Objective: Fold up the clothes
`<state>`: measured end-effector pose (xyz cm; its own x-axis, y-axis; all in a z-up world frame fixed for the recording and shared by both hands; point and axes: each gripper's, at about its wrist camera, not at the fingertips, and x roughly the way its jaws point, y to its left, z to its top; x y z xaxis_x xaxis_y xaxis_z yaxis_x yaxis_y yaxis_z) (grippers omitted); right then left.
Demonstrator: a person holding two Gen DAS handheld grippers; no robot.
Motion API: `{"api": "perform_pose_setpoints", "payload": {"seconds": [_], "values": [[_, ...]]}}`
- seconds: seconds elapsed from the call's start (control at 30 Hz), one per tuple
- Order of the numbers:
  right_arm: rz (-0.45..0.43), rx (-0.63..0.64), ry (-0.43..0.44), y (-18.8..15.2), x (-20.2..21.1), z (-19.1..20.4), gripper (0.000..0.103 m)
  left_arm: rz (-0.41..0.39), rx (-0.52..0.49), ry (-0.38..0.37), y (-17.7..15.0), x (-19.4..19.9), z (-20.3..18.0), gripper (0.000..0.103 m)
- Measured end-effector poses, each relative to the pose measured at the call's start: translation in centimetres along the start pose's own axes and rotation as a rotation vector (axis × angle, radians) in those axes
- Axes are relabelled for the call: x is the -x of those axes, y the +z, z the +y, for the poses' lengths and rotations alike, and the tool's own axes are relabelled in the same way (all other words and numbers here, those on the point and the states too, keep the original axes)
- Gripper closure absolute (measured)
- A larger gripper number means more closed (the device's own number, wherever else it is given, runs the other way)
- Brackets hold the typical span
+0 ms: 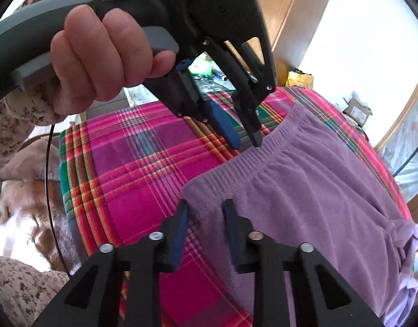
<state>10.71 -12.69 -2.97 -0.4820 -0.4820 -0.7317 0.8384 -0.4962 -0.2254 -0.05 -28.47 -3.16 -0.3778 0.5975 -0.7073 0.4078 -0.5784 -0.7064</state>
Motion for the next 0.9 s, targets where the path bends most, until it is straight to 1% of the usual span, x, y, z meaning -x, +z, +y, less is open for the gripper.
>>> {"api": "perform_pose_setpoints", "payload": {"seconds": [0.13,0.23,0.3,0.37,0.43,0.5,0.6,0.73,0.9], "values": [[-0.039,-0.106,0.013,-0.5,1.5,-2.0,0.091,0.002,0.043,-0.034,0.5,-0.2,0.5,0.080],[-0.078,-0.201,0.016,-0.9,2.9,-4.1,0.091,0.028,0.051,-0.070,1.0,-0.9,0.4,0.078],[-0.087,-0.250,0.010,-0.9,3.1,-5.2,0.091,0.039,0.069,-0.112,1.3,-1.3,0.3,0.078],[-0.091,-0.302,0.013,-1.2,3.3,-6.5,0.091,0.051,0.059,-0.135,1.7,-2.0,-0.3,0.078],[-0.096,-0.324,0.011,-1.3,3.9,-6.5,0.091,0.050,0.108,-0.142,2.0,-2.7,-0.2,0.078],[-0.104,-0.337,0.004,-0.7,3.7,-5.9,0.091,0.038,0.118,-0.158,2.3,-3.0,-0.1,0.078],[-0.129,-0.370,0.003,-1.1,4.6,-6.4,0.091,0.045,0.126,-0.180,2.7,-3.4,-0.2,0.078],[-0.154,-0.398,-0.007,-1.4,5.7,-6.8,0.091,0.044,0.114,-0.177,3.3,-4.0,-0.9,0.078],[-0.181,-0.433,-0.009,-1.6,6.6,-7.4,0.091,0.058,0.112,-0.204,3.3,-5.2,-1.5,0.078]]}}
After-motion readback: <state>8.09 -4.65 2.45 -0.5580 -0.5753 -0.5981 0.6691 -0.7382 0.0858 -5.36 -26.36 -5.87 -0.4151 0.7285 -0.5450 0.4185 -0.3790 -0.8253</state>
